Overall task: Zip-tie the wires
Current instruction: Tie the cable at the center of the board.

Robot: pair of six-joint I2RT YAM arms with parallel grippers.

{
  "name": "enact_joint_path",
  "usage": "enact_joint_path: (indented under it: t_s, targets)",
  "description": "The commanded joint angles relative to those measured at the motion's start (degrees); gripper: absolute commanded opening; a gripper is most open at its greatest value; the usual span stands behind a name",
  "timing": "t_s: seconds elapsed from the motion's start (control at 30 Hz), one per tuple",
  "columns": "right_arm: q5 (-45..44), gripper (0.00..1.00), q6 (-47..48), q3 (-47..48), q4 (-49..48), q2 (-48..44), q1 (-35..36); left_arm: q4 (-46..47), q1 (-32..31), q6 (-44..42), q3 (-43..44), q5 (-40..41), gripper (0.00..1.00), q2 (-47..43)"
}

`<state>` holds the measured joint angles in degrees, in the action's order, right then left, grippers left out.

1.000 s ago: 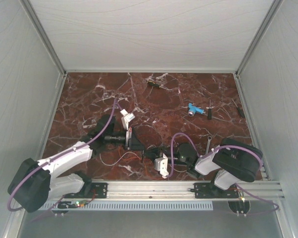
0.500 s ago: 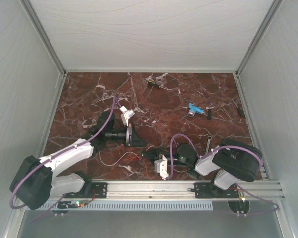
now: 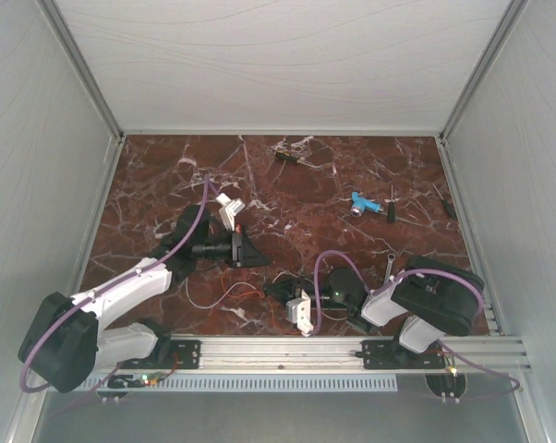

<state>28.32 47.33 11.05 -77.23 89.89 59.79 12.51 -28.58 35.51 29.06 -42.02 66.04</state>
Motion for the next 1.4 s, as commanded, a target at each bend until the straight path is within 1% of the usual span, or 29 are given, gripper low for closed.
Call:
enact_joint_path:
  t_s: [0.0,0.23,0.47,0.63,0.67,0.73,0.77,0.9,1.03,1.1,1.17,1.23,1.37]
  targets:
    - [3.85,0.0,1.14,0.46,-1.16,1.3,1.28,4.38,1.45,-1.15,4.05,2.74,0.0,-1.44]
    - [3.9,0.0,1.49,0.73,-1.03,2.05,1.24,3.61,2.61,-1.91,5.26,3.64,0.0,-1.09]
    - [3.02,0.0,3.43,1.21,1.14,2.5,1.88,3.44,3.53,-2.43,7.02,3.67,0.0,0.33]
    - [-1.3,0.0,3.02,2.14,1.4,3.59,1.93,5.55,3.53,-2.11,7.13,0.45,0.0,1.44]
    - [-3.23,0.05,2.52,2.38,0.69,4.13,1.96,6.28,3.53,-1.7,6.62,-0.13,0.0,1.24]
    - [-6.99,0.25,1.48,2.74,-1.5,5.58,1.93,7.37,3.53,-0.9,5.44,-0.49,0.0,0.73]
    - [-8.9,0.31,0.98,2.76,-3.02,6.43,1.89,7.88,3.53,-0.55,4.91,-0.52,0.0,0.37]
    - [-13.06,0.48,-0.13,3.01,-4.45,7.95,1.52,9.58,3.44,0.89,2.8,-0.61,0.0,-0.75]
    - [-16.32,0.57,-2.97,3.29,-4.43,5.7,1.07,9.73,3.31,1.51,1.53,0.74,0.0,-1.82]
    - [-19.14,0.6,-4.42,4.12,-2.33,3.25,0.84,9.79,3.19,1.79,1.0,1.49,0.0,-2.6]
    - [-21.5,0.61,-5.73,5.14,3.63,-0.38,0.67,9.78,3.1,1.85,0.54,2.27,0.0,-3.29]
    - [-22.28,0.61,-6.96,6.11,11.74,-4.83,0.43,9.74,3.0,1.76,0.12,3.2,0.0,-3.82]
    - [-25.11,0.64,-12.73,7.31,24.41,-14.01,-0.78,10.61,2.76,1.88,-1.01,4.94,0.0,-3.97]
